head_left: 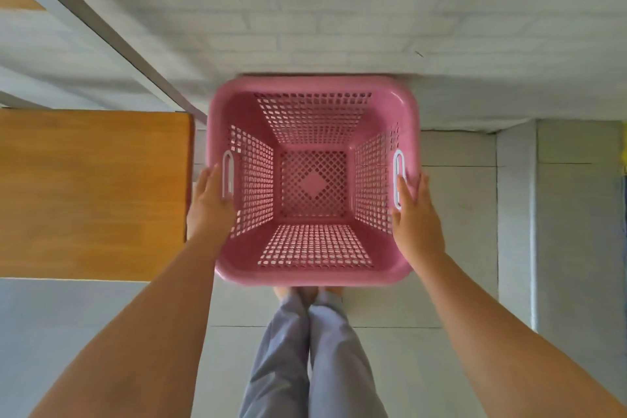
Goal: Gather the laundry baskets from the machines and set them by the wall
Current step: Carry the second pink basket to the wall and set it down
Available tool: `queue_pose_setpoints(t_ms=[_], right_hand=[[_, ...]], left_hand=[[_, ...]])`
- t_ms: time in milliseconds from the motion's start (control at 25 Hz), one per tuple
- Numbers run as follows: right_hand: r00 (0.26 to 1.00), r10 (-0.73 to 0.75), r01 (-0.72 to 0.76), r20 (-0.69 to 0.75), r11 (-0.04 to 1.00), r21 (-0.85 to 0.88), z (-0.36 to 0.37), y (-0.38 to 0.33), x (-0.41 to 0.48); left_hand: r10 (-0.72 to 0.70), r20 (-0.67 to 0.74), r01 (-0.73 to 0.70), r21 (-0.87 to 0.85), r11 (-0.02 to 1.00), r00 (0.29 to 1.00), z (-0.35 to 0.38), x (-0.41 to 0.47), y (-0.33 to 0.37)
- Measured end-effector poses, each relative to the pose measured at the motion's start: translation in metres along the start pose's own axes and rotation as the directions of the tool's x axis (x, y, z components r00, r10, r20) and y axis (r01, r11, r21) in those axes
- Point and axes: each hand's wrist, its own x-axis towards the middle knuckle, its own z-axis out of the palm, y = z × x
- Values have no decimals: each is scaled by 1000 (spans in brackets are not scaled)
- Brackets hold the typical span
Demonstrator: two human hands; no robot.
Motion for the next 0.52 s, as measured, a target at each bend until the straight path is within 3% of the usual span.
queue_pose_setpoints(t_ms=[200,520], right_hand=[[1000,27,-27,-11,996,-84,-16,-7,-25],[999,-46,45,-20,997,-58,-70,-19,-94]], left_hand=[[45,94,-58,141,988,995,-5,-30,4],[223,86,-238,235,943,971,-39,-116,27]])
